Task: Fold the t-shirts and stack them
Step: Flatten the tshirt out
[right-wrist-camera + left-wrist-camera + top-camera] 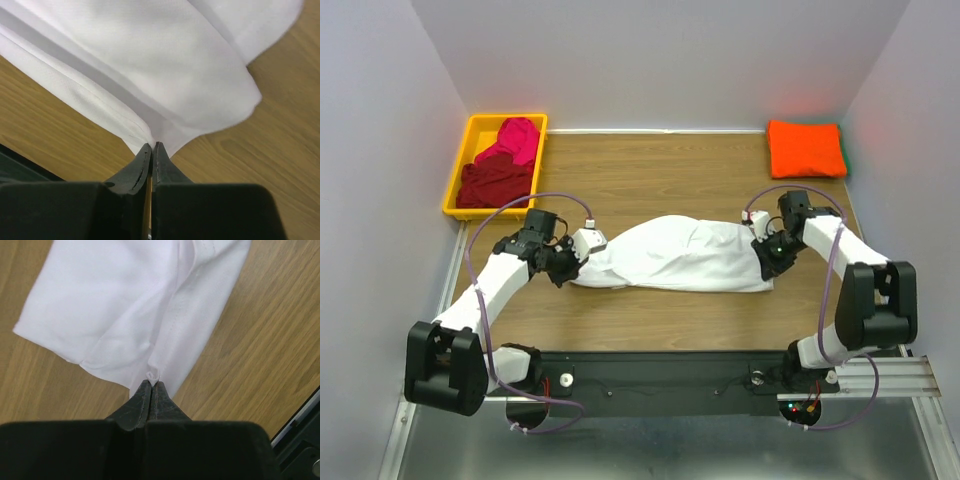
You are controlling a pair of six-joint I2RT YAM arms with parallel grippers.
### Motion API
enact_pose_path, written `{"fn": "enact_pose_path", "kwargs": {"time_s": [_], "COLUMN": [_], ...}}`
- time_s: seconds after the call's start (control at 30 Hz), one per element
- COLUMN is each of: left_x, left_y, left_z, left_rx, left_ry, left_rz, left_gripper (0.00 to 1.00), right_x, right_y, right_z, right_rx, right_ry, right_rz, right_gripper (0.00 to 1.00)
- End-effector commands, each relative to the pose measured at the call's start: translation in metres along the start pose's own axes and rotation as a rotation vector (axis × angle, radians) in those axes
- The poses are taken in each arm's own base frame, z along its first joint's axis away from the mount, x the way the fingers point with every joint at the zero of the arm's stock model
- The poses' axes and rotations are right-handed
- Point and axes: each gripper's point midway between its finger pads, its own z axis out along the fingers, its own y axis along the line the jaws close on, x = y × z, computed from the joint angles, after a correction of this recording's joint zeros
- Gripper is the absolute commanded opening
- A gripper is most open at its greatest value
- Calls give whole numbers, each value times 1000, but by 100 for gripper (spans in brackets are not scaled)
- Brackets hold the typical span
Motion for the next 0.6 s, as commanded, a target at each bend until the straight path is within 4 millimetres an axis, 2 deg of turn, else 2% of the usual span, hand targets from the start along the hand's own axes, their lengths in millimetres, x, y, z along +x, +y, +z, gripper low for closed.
{"fn": "enact_pose_path", "kwargs": {"time_s": [0.0,0.07,0.2,0.27,0.3,0.33,0.37,0.4,0.47,0.5,0.57], "left_x": [-34,-43,-86,-104,-125,-136,-146,-167,-186,-202,-221], "left_y": [18,27,58,71,83,90,95,107,116,122,125], "left_z": [-24,-32,-66,-80,-99,-110,-120,-146,-175,-205,-238], "left_rx": [-51,-79,-187,-229,-283,-315,-342,-417,-487,-558,-631], "left_ry": [-92,-119,-223,-260,-307,-332,-360,-415,-478,-532,-607], "left_rz": [-34,-49,-89,-97,-82,-81,-99,-80,-90,-76,-60], "left_gripper": [0,0,0,0,0,0,0,0,0,0,0], "right_x": [-22,-34,-70,-99,-109,-118,-140,-148,-166,-181,-190], "right_y": [-1,-3,-12,-19,-23,-27,-29,-34,-37,-35,-38], "right_z": [-42,-63,-109,-140,-152,-165,-197,-212,-248,-284,-317], "right_rx": [101,154,252,310,339,366,415,456,521,577,655], "right_ry": [-104,-164,-294,-382,-409,-442,-528,-557,-637,-721,-780], "right_rz": [-47,-63,-68,-69,-67,-64,-70,-63,-66,-76,-74], "right_gripper": [1,1,1,1,1,1,1,1,1,1,0]}}
